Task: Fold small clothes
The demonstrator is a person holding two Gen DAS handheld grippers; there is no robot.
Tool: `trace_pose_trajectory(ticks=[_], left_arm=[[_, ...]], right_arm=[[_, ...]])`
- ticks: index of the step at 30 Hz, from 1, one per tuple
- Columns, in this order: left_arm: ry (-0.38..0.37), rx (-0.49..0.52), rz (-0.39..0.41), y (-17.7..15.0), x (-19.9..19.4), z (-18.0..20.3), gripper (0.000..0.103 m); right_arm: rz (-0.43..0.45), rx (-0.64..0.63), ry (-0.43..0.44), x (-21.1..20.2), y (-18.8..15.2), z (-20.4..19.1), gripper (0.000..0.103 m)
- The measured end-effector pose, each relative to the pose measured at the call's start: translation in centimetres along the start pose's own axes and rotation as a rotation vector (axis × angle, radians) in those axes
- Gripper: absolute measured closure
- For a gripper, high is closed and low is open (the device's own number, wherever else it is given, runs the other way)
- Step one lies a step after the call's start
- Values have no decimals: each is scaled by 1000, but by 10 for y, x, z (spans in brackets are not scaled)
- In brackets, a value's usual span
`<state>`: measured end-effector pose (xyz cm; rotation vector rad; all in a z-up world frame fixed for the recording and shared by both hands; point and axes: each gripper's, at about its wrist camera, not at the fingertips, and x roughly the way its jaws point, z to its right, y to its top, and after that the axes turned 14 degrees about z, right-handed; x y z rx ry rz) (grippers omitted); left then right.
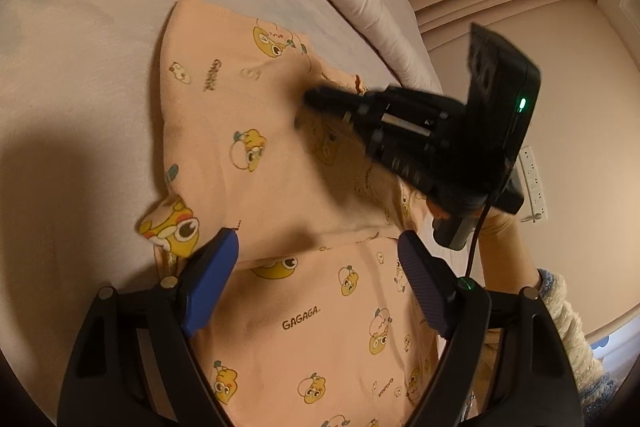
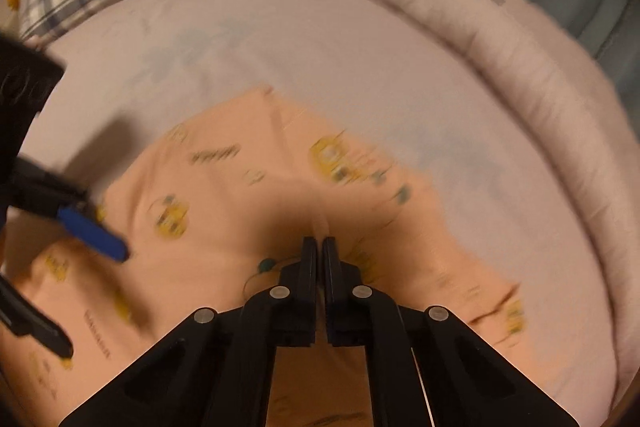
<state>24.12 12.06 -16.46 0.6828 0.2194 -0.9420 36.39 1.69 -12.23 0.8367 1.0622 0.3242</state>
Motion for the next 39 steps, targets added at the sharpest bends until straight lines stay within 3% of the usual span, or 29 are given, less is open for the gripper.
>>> trace_pose_trajectory(ticks=[5, 9, 11, 13, 16, 20, 23, 27, 29, 31, 33, 36, 39], left_arm=[[17, 8, 0, -1, 2, 2, 21], [23, 11, 0, -1, 2, 2, 21], [25, 2, -1, 0, 3, 2, 21], [33, 3, -1, 1, 3, 2, 21], [58, 19, 3, 0, 0, 4, 21], [94, 17, 11, -2, -9, 0, 21], [111, -2, 23, -9, -22, -4, 21], [170, 8, 57, -24, -47, -2, 15], [148, -30, 72, -36, -63, -5, 15], [130, -52, 94, -50, -80, -5, 14], [114, -66, 108, -66, -95, -3, 12], [99, -76, 106, -88, -108, 2, 11], [91, -91, 96, -113, -117, 3, 11]], right_arm=[[-24, 120, -131, 5, -5, 21, 100], [131, 370, -102, -47, -28, 50, 100], [159, 445, -68, -72, -54, 53, 100], [106, 474, -60, -88, -90, 45, 100], [-8, 450, -156, -100, -140, 37, 100], [77, 620, -199, -137, -183, 67, 100], [40, 697, -303, -152, -202, 78, 89], [106, 779, -290, -179, -219, 64, 89], [147, 821, -259, -189, -227, 51, 87], [167, 854, -225, -197, -235, 39, 70], [194, 884, -190, -212, -244, 27, 60], [220, 930, -131, -222, -255, 8, 60], [193, 935, -128, -228, -265, -9, 60]])
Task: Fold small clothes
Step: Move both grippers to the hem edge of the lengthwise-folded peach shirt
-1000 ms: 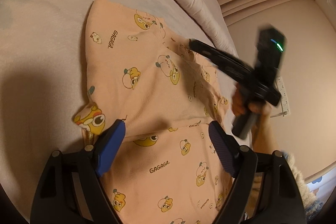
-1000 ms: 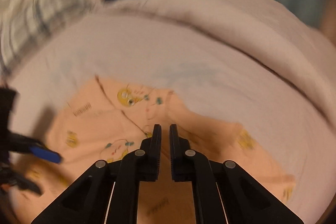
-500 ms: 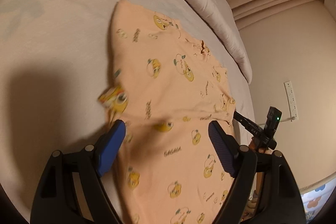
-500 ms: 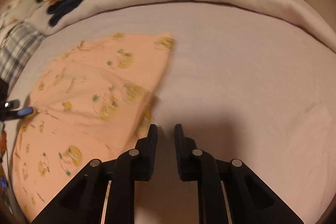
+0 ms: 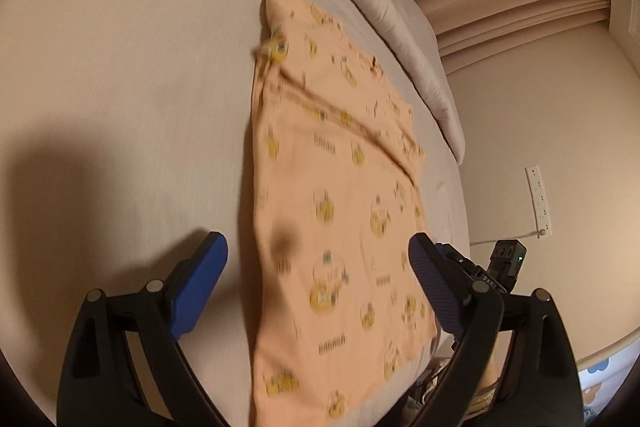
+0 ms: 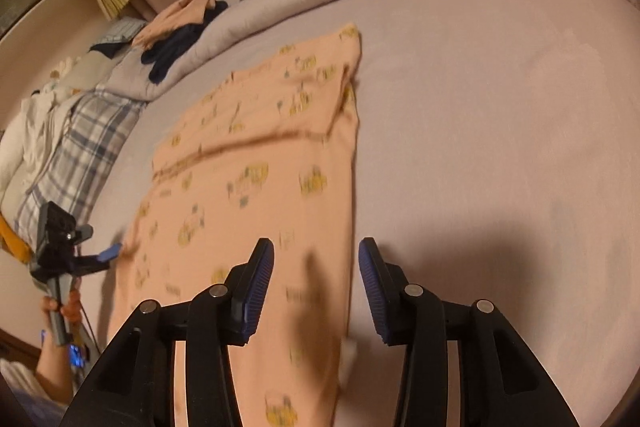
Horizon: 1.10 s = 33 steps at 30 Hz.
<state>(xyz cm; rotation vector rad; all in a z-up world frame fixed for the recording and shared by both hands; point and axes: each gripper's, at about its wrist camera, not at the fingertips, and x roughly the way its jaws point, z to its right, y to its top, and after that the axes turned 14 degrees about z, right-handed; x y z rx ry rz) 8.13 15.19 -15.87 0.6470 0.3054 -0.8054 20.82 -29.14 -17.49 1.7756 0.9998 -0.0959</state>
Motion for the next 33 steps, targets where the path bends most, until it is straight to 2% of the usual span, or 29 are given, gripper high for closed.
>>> trace_pose_trajectory(ticks=[8, 19, 25, 33], left_arm=[[-46, -43, -32, -38, -6, 0, 11], [-138, -121, -74, -66, -17, 3, 11], [-184, -171, -104, -66, -8, 6, 11], [-201, -212, -102, -56, 2, 2, 11]], right_arm=[[-52, 83, 30, -23, -34, 10, 59], [-107, 143, 172, -35, -65, 5, 59], [-116, 182, 246, -18, -65, 1, 58], [-120, 189, 264, -5, -56, 4, 58]])
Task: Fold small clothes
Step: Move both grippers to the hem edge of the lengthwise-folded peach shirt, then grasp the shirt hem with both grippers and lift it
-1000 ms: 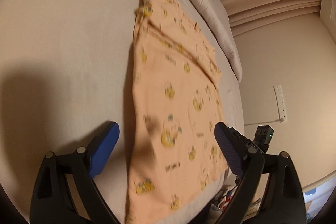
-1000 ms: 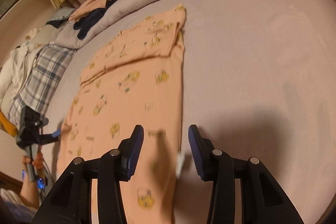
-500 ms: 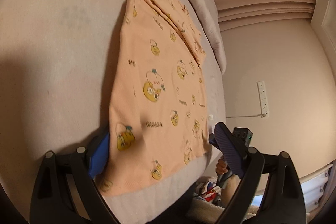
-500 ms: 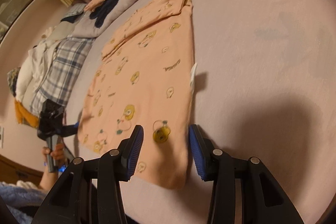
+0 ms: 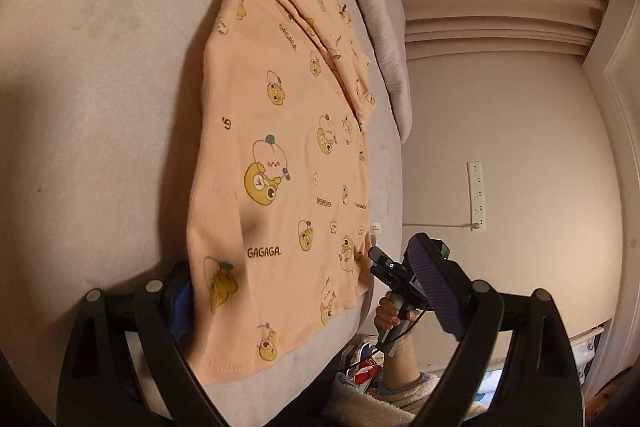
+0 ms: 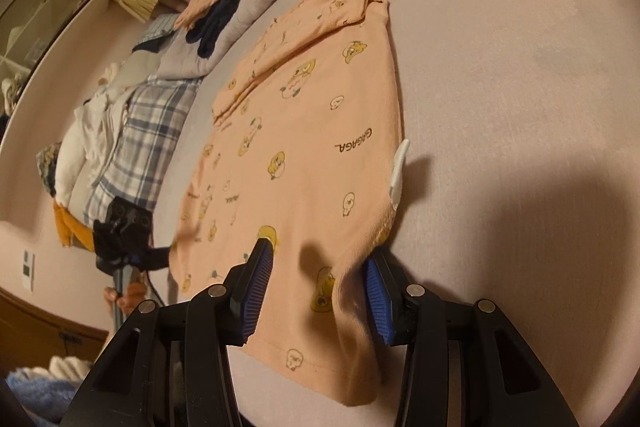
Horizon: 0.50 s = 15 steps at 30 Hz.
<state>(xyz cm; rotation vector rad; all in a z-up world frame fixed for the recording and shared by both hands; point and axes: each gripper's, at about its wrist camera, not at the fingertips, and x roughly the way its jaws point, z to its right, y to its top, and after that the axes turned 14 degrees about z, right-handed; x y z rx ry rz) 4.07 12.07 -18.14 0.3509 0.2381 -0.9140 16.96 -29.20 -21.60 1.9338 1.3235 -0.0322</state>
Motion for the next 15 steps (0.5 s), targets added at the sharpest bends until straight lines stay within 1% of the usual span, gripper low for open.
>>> trace_pose_trajectory(ticks=[4, 6, 10, 12, 13, 14, 15], left_arm=[[13, 43, -4, -6, 0, 7, 11], [36, 73, -14, -13, 1, 10, 13], [97, 166, -32, -29, 3, 19, 15], [111, 184, -27, -33, 4, 19, 19], [121, 185, -22, -33, 4, 18, 23], [130, 180, -17, -33, 4, 15, 30], [134, 173, -13, -33, 3, 13, 32]], right_arm=[[9, -2, 16, -4, -2, 4, 58], [11, -23, 16, -7, -7, 1, 58], [26, -46, 14, -11, -17, -4, 58], [41, -51, 12, -12, -19, -4, 59], [48, -50, 10, -11, -20, -4, 59], [54, -47, 9, -11, -20, -4, 59], [60, -49, 5, -11, -20, -4, 61]])
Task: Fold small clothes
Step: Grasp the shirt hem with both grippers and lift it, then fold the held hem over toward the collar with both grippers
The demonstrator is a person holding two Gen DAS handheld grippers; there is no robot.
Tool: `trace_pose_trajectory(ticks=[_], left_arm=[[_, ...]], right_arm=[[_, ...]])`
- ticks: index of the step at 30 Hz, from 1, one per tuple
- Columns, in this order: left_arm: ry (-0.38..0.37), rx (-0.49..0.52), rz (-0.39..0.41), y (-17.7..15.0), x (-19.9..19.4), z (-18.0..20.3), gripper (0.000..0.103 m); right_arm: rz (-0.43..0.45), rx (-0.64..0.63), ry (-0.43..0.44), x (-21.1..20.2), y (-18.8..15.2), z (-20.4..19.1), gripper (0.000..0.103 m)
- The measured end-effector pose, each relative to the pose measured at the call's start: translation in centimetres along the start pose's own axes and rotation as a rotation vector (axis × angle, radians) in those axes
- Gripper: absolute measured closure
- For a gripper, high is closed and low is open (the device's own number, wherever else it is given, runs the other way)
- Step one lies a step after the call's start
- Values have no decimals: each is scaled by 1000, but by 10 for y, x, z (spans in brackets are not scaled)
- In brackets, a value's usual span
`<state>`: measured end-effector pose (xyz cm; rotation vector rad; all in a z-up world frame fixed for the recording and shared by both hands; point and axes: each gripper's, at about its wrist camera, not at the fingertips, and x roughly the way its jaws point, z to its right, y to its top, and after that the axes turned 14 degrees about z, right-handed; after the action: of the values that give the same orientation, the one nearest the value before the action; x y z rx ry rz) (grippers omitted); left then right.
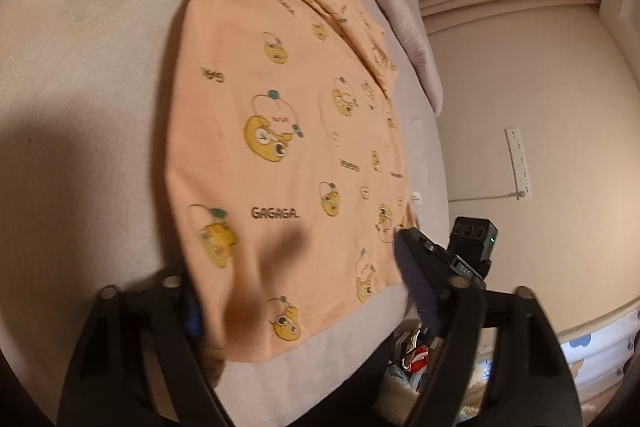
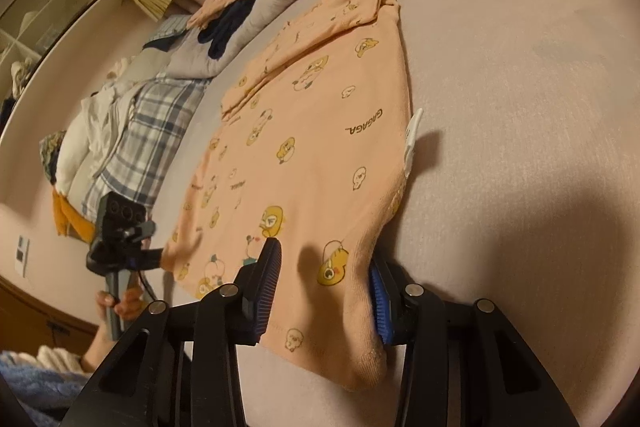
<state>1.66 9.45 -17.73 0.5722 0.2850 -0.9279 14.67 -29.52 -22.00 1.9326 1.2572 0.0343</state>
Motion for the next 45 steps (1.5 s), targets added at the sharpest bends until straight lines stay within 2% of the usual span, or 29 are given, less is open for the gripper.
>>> trace_pose_trajectory(ticks=[4, 5, 7, 8, 11, 16, 17, 19, 23, 26, 28, 32, 38, 45], left_arm=[[3, -29, 17, -1, -5, -9, 50], [0, -41, 23, -2, -7, -13, 57], [-13, -77, 29, -4, -8, -20, 64], [-18, -91, 33, -6, -10, -23, 70], [-32, -115, 39, -8, -16, -30, 77], [-50, -149, 76, -9, -23, -36, 85], [-62, -152, 129, -10, -24, -38, 88], [-82, -173, 137, -11, -25, -40, 97], [-60, -166, 148, -12, -27, -42, 98], [-74, -168, 165, -11, -33, -43, 99], [-134, -154, 183, -11, -38, -36, 99], [-203, -81, 200, -8, -46, -20, 99], [-368, -102, 217, -5, -44, -16, 100], [-453, -84, 234, 12, -41, -1, 100]], right_arm=[[22, -19, -31, -3, -3, 1, 77], [31, -7, -30, -4, -3, 5, 80], [46, 24, -22, -8, -5, 10, 86], [54, 33, -18, -10, -7, 10, 87], [71, 19, -16, -14, -11, 8, 88], [102, 24, -20, -17, -15, 3, 94], [109, 25, -14, -17, -15, 1, 94], [132, 22, 3, -19, -17, -3, 96], [161, 19, 21, -21, -18, -8, 96], [170, 36, 45, -20, -18, -9, 96], [195, 65, 94, -21, -19, -9, 96], [241, 106, 187, -23, -14, -11, 96], [301, 162, 306, -26, -6, -15, 96], [339, 143, 380, -29, 8, -28, 96]])
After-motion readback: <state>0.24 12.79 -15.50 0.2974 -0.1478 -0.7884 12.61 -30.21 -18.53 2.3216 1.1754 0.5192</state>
